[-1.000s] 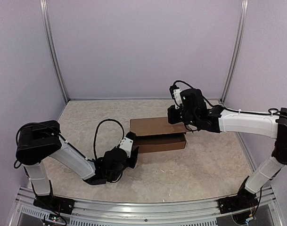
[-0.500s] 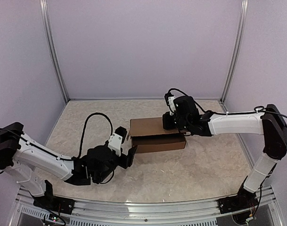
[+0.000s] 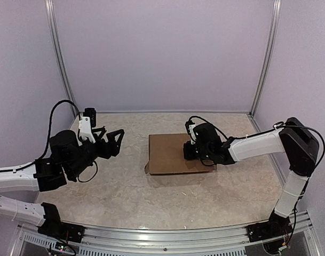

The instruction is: Fold the paper box

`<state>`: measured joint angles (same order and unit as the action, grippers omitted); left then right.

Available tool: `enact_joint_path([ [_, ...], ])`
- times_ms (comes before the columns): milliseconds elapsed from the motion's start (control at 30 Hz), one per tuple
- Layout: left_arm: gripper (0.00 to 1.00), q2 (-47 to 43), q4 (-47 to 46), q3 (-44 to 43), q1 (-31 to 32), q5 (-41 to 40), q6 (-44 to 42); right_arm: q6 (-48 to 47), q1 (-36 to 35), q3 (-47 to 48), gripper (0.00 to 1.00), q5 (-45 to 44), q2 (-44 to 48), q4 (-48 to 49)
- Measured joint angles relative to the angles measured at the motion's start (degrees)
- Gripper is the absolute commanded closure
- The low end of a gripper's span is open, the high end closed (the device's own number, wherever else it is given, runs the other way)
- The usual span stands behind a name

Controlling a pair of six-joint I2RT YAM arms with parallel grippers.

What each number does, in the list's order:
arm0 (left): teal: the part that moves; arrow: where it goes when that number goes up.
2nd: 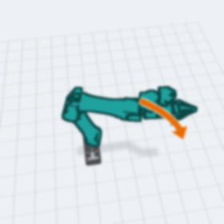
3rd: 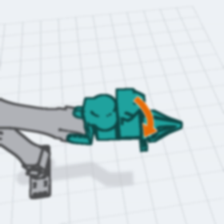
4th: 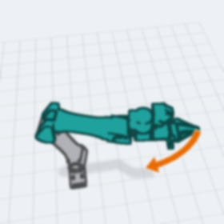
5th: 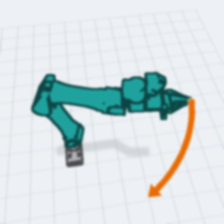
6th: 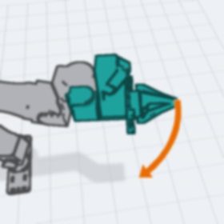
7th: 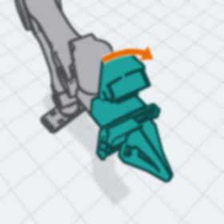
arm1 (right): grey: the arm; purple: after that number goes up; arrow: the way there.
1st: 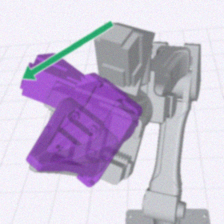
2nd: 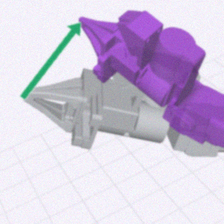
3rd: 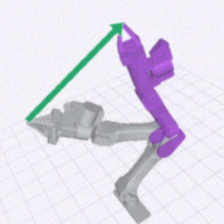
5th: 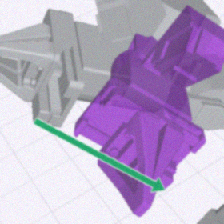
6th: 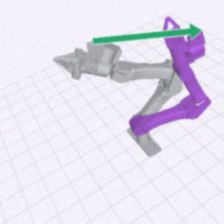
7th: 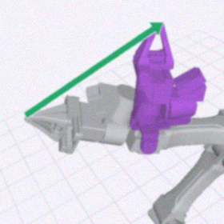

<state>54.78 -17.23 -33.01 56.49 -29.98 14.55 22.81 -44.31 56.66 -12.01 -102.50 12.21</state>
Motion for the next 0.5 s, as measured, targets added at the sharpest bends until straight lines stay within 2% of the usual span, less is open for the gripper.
enact_joint_path([
  [133, 0.13, -0.70, 1.40, -0.63, -6.27, 6.29, 3.37, 0.24, 0.00, -0.42, 1.00, 0.20, 0.00, 0.35],
  [267, 0.13, 4.09, 3.08, -3.43, -9.14, 12.20, 6.05, -0.13, 0.00, -0.42, 1.00, 0.15, 0.96, -0.42],
  [500, 0.14, 17.51, 4.87, -9.97, -15.23, 22.67, 12.09, -2.60, 1.57, 0.55, 0.59, -0.04, 9.20, -5.60],
])
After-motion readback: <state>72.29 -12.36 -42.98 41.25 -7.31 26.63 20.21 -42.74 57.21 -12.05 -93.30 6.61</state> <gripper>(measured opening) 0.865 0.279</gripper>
